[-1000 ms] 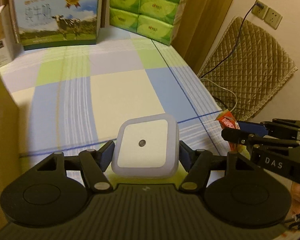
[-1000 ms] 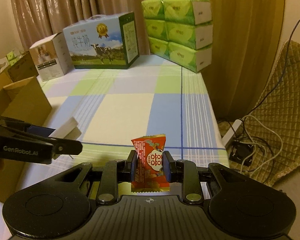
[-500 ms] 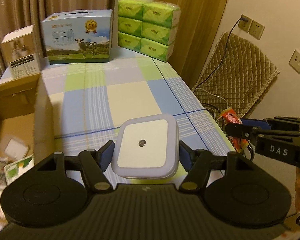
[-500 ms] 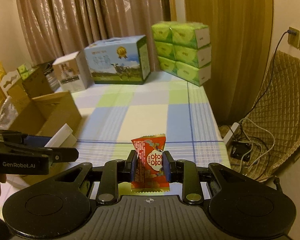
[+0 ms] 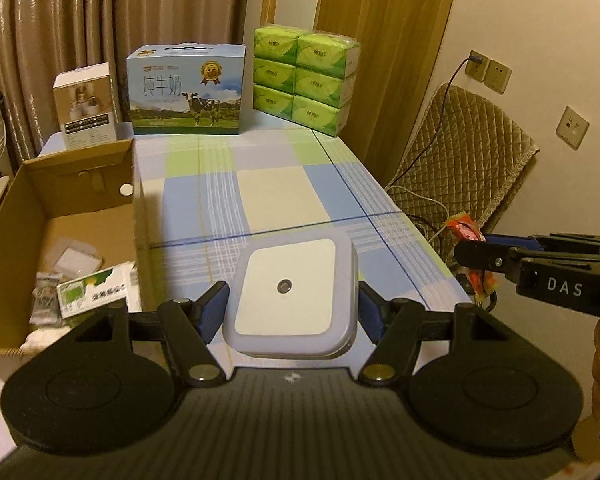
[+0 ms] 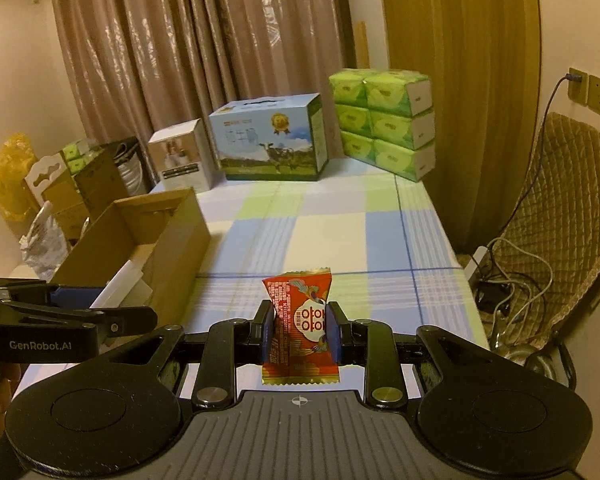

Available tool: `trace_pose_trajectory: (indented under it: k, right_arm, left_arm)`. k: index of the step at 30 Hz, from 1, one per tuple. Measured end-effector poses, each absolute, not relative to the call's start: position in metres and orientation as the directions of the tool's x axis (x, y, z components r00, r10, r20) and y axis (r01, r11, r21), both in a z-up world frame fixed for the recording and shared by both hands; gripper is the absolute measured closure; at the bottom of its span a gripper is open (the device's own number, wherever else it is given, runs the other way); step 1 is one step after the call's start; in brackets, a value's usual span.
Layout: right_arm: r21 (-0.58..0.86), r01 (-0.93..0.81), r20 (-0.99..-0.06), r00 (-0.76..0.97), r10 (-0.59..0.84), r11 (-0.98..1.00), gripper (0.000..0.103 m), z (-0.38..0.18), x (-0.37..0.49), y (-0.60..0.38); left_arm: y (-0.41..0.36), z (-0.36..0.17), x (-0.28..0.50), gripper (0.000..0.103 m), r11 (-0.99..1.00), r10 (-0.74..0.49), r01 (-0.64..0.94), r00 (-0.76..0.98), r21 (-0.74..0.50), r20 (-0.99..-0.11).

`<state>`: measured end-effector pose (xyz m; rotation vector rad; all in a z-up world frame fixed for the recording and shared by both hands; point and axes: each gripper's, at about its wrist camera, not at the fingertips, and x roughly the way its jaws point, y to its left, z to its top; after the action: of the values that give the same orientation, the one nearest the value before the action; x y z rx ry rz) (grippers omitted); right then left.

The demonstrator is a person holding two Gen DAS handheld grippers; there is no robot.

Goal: Organize objects
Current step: 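Lift the plug with the left gripper while the right carries the candy toward the box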

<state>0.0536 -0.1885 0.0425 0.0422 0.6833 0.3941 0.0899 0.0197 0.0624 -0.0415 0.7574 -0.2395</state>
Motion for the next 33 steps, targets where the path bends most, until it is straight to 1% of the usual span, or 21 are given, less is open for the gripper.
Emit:
trace_pose_trajectory:
  k: [5,15,25,33]
  right_arm:
    - [0.142,-0.382,-0.612,0.692,0.384,0.913,0.079,0.041,0.032,-0.175]
    - [0.150,-0.438,-0.631,0.648,0.426,0.887,0.079,0.029,0.011,-0.148]
    - [0.150,-0.489,-0.641,0.613,0.461,0.859,0.079,0.023,0.008,-0.121]
    - [0.147,-0.532,-0.643,0.589,0.490,0.834,0.079,0.023,0.009,-0.097]
  left_arm:
    - [0.028,0.062,0.062,0.040,0.976,-0.210,0.193,0.706,-0.101,-0.676]
    - [0.058,0.058,0.031,0.040,0.983,-0.179,0.153,0.705,-0.099,-0.686]
    - [0.088,0.059,0.017,0.040,0.996,-0.090,0.082,0.718,-0.044,-0.690]
    - [0.122,0.060,0.009,0.040,1.000,-0.025,0.011,0.719,-0.024,-0.694]
